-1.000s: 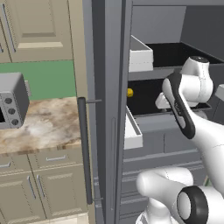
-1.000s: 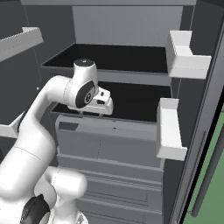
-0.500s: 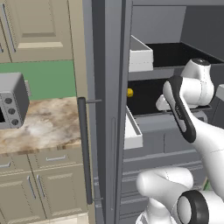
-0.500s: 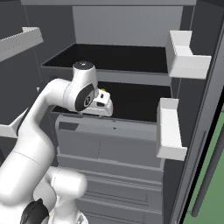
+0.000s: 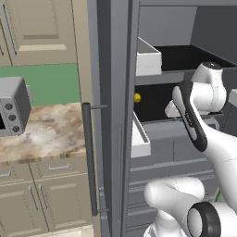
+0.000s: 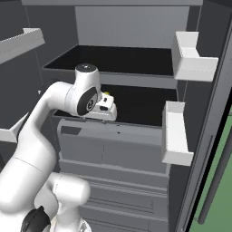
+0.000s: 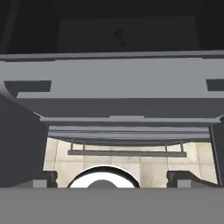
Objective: Fully open the fridge drawer.
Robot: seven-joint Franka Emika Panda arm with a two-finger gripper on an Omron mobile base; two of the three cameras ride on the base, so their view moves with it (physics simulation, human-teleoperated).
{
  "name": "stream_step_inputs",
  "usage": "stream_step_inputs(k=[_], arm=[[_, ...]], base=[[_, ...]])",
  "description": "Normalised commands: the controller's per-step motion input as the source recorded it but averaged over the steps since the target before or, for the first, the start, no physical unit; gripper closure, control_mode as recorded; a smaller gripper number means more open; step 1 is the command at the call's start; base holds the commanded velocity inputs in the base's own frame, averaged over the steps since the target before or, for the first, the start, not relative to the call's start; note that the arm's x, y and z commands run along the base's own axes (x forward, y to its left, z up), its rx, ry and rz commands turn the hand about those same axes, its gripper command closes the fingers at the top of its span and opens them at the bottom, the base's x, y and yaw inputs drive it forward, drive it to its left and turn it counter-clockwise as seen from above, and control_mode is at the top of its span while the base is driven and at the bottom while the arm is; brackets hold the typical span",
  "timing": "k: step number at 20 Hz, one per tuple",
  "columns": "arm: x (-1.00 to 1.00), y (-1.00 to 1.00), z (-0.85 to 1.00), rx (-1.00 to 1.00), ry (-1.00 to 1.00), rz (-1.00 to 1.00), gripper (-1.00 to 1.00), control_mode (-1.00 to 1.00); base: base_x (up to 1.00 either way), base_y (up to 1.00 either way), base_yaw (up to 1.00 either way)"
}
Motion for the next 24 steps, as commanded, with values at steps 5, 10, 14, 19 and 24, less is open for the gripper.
stream_step_inputs(k=[5,10,14,19,24], arm=[[0.0,0.0,0.0,0.0,0.0,0.0,-1.0,1.0],[0.0,0.0,0.0,0.0,0.0,0.0,-1.0,1.0],[0.0,0.0,0.0,0.0,0.0,0.0,-1.0,1.0],[-0.02,-0.03,-0.03,-0.01,0.03,0.0,-1.0,-1.0],[0.11,0.0,0.0,0.0,0.0,0.0,-1.0,-1.0]], base=[[-0.34,-0.24,0.0],[-0.36,-0.25,0.0],[-0.35,-0.24,0.0],[-0.15,-0.12,0.0],[0.0,0.0,0.0]])
